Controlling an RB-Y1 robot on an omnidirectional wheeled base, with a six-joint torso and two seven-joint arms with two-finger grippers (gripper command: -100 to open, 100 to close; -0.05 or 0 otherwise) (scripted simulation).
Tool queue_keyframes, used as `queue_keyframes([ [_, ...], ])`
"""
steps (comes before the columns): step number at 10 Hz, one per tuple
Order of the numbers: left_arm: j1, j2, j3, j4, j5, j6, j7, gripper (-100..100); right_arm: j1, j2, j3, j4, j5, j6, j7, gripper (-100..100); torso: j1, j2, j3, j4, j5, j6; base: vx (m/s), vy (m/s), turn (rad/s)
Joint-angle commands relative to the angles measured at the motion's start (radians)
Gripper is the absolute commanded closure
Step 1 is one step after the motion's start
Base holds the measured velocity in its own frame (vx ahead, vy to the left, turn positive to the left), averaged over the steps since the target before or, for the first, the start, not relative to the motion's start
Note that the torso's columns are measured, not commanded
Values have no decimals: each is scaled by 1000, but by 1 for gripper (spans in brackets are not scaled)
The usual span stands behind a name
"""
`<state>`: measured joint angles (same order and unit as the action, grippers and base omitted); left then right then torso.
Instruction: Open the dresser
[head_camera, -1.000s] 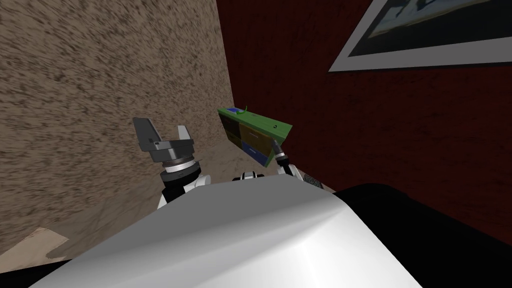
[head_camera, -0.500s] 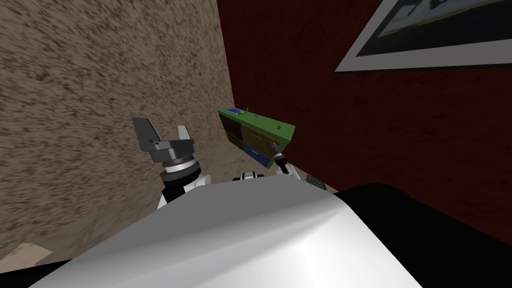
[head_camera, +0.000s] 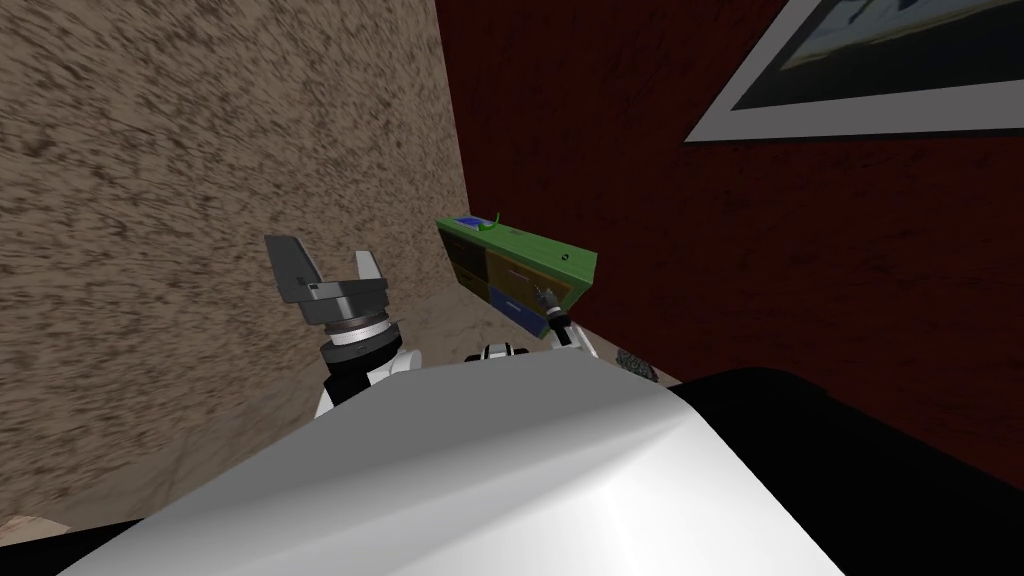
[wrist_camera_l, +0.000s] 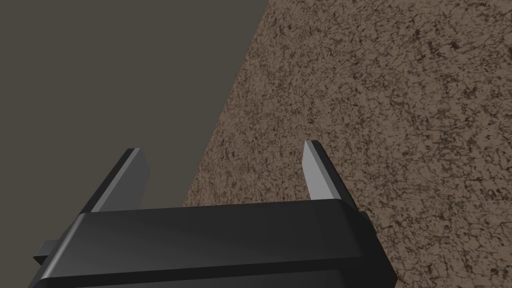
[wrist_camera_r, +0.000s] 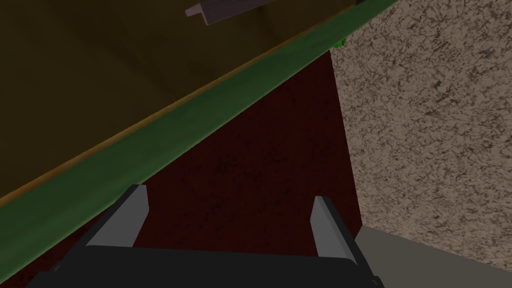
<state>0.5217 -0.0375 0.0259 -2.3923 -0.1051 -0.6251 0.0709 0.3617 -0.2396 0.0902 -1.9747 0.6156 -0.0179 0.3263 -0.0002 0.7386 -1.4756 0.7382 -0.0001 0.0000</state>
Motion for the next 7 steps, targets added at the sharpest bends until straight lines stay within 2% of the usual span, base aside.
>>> queue_keyframes([
  [1, 0, 0, 0, 0, 0, 0, 0, 0, -22, -9, 8, 41, 60, 55, 22, -100, 2, -3, -1, -1, 1, 0, 91, 103, -28],
  [3, 0, 0, 0, 0, 0, 0, 0, 0, -49, -26, 17, 98, 129, 119, 49, -100, -2, 0, 0, 0, -1, 0, 87, 112, -53],
  [4, 0, 0, 0, 0, 0, 0, 0, 0, -49, -26, 17, 98, 138, 122, 49, -100, 1, -1, -1, 0, 0, 0, 68, 110, -21],
  [6, 0, 0, 0, 0, 0, 0, 0, 0, -77, -46, 25, 159, 205, 186, 76, -100, 0, 0, 0, 0, 0, 0, 82, 131, -50],
  [7, 0, 0, 0, 0, 0, 0, 0, 0, -77, -46, 25, 159, 216, 190, 76, -100, 2, -1, -1, 0, 1, 0, 87, 126, -30],
])
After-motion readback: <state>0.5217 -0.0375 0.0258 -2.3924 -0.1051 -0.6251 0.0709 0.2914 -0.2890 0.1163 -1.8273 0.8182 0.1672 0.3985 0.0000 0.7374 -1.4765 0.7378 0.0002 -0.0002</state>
